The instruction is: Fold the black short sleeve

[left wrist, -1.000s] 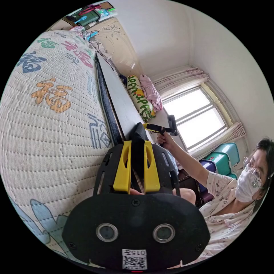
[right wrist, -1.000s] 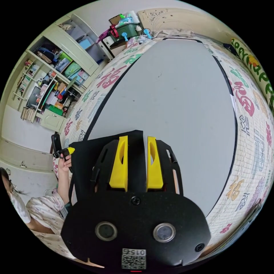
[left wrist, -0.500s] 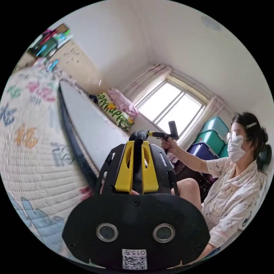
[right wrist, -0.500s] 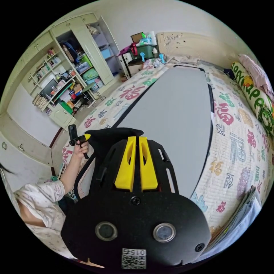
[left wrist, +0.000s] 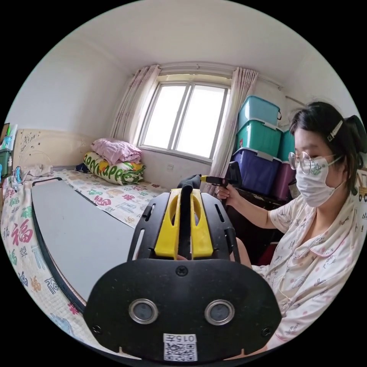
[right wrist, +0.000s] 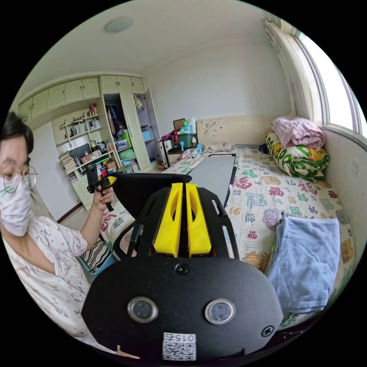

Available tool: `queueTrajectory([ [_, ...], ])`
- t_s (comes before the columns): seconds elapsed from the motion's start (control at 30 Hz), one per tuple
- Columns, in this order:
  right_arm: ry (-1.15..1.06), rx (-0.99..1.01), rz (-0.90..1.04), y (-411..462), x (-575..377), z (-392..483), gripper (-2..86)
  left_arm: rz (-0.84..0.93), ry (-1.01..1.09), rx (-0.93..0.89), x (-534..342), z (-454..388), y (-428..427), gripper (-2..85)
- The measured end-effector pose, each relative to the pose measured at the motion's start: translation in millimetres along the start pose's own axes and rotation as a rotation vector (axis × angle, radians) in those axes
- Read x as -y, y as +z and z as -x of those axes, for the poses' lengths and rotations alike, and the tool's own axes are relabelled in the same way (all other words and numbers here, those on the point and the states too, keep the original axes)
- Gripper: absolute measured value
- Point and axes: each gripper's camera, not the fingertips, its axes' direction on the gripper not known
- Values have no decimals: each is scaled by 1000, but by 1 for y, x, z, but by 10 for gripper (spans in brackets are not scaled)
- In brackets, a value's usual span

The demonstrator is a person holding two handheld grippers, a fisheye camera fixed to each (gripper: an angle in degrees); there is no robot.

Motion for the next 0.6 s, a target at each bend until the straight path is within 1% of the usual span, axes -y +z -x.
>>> queueTrajectory([
  [0.07,-43,25,-56,-46,-35,27,3,5,17,58,-3,-49,-10,14],
  [0.1,-55,32,-67,-55,-43,34,3,10,26,83,-4,-63,-14,14],
  [0.17,-88,95,-85,-79,-73,64,3,27,75,209,-9,-124,-40,14],
  [0.23,-109,166,-80,-86,-94,86,3,37,110,297,-16,-171,-66,15],
  [0.3,-112,267,-68,-83,-116,111,3,49,119,366,-26,-215,-95,15],
  [0.37,-115,408,-31,-67,-147,153,2,75,107,462,-44,-266,-136,16],
  [0.4,-122,439,-17,-62,-156,166,2,82,97,486,-50,-277,-146,16],
  [0.47,-148,558,40,-41,-197,222,2,103,62,551,-81,-317,-188,16],
  [0.6,-184,720,144,-10,-274,310,2,129,80,530,-145,-359,-234,16],
])
